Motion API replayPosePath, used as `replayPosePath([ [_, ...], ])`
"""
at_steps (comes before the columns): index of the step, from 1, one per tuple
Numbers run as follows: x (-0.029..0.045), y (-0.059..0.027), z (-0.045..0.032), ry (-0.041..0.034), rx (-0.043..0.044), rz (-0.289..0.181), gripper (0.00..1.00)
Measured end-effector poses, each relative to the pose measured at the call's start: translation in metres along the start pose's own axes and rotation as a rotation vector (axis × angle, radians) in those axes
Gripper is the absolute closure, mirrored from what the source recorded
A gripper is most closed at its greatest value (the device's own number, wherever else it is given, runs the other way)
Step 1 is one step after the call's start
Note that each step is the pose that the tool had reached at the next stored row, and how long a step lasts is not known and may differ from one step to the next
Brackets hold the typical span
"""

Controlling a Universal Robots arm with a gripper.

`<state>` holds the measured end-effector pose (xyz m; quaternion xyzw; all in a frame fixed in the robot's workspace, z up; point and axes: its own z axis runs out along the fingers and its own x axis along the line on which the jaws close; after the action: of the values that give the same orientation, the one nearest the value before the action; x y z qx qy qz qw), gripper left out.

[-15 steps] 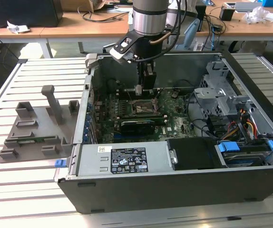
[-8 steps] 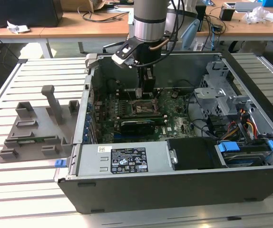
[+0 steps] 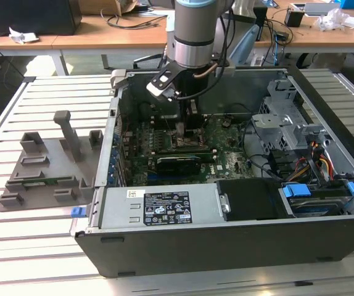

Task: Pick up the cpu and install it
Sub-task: 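Place the cpu into insertion slot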

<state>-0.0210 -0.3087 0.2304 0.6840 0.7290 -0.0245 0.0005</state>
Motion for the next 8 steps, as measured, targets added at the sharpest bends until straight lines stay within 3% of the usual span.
replayPosePath([
  [3, 0.0002, 0.0008, 0.0059, 0.0, -0.0001, 0.0, 0.45],
  [6, 0.0007, 0.0018, 0.0222, 0.0006, 0.0004, 0.015, 0.45],
  [8, 0.0008, 0.0019, 0.0244, 0.0012, 0.0011, 0.035, 0.45],
])
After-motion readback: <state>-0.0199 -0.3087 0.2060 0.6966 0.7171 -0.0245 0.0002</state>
